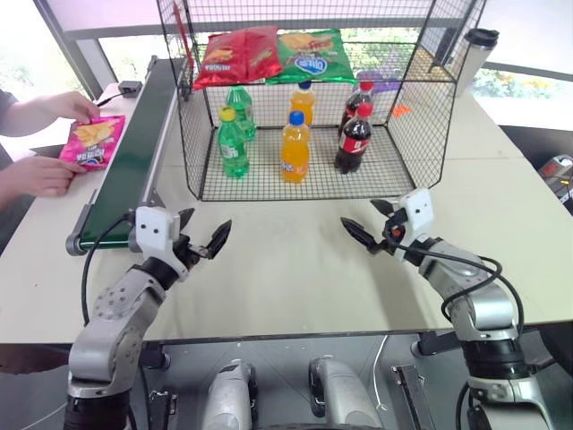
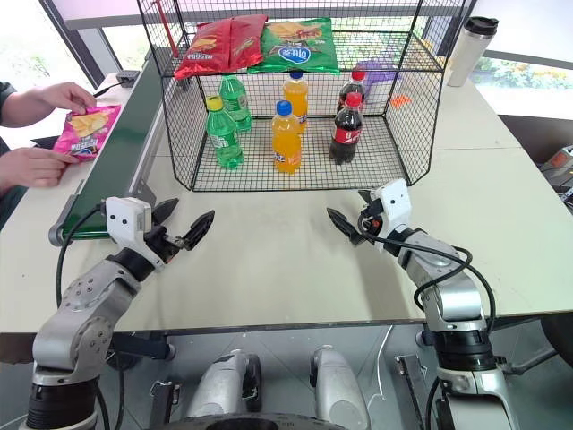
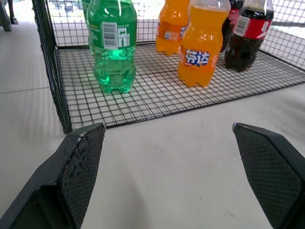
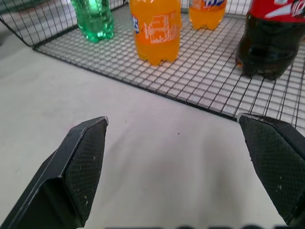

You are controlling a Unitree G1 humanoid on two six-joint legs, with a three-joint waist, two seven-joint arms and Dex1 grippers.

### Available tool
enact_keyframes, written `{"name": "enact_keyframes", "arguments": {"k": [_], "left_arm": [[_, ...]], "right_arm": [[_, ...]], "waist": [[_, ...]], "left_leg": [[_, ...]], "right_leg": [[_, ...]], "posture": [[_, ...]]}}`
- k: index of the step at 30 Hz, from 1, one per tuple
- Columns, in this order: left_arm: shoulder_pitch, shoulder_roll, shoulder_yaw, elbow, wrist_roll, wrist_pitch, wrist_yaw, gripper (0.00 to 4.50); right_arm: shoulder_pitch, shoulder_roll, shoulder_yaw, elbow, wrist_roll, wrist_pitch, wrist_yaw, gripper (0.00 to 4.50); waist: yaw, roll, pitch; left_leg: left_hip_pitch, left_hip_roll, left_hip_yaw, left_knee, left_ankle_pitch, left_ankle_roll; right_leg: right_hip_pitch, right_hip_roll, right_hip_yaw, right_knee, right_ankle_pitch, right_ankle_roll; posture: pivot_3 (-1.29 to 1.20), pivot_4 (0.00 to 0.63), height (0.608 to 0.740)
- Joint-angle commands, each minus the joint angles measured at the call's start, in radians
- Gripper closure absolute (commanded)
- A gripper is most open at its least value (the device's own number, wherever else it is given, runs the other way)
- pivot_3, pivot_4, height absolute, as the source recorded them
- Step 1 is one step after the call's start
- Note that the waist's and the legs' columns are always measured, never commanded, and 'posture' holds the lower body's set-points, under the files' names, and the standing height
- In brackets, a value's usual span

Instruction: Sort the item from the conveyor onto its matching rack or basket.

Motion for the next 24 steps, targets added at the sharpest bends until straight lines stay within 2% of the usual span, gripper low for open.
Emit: {"name": "enact_keyframes", "arguments": {"k": [1, 10, 16, 24], "left_arm": [[-0.041, -0.045, -0.052, -0.008, 0.017, 0.004, 0.038, 0.03], [-0.128, -0.057, -0.095, 0.008, 0.060, 0.067, 0.093, 0.03], [-0.172, 0.035, -0.016, 0.062, 0.042, 0.056, 0.030, 0.03], [-0.156, 0.075, -0.041, 0.082, 0.046, 0.034, -0.056, 0.03]], "right_arm": [[-0.052, -0.036, -0.040, 0.067, 0.011, -0.047, 0.056, 0.00], [-0.117, -0.051, -0.088, 0.170, 0.025, -0.056, 0.082, 0.00], [-0.139, 0.004, -0.062, 0.165, 0.008, -0.054, 0.033, 0.00], [-0.138, 0.011, -0.057, 0.162, -0.002, -0.062, 0.028, 0.00]], "waist": [[0.000, 0.000, 0.000], [-0.003, 0.000, 0.000], [-0.005, 0.000, 0.000], [0.000, 0.000, 0.000]], "left_leg": [[0.000, 0.000, 0.000, 0.000, 0.000, 0.000], [0.001, 0.000, -0.001, 0.000, 0.000, 0.000], [0.002, 0.000, -0.001, -0.001, 0.000, 0.000], [0.000, -0.001, 0.000, 0.000, 0.000, 0.000]], "right_leg": [[0.000, 0.000, 0.000, 0.000, 0.000, 0.000], [0.001, 0.002, 0.000, 0.001, 0.000, 0.001], [0.001, 0.002, 0.000, 0.001, 0.000, 0.001], [0.002, 0.000, -0.001, 0.000, 0.000, 0.001]], "posture": [[0.00, 0.150, 0.740], [0.00, 0.150, 0.740], [0.00, 0.150, 0.740], [0.00, 0.150, 0.740]]}}
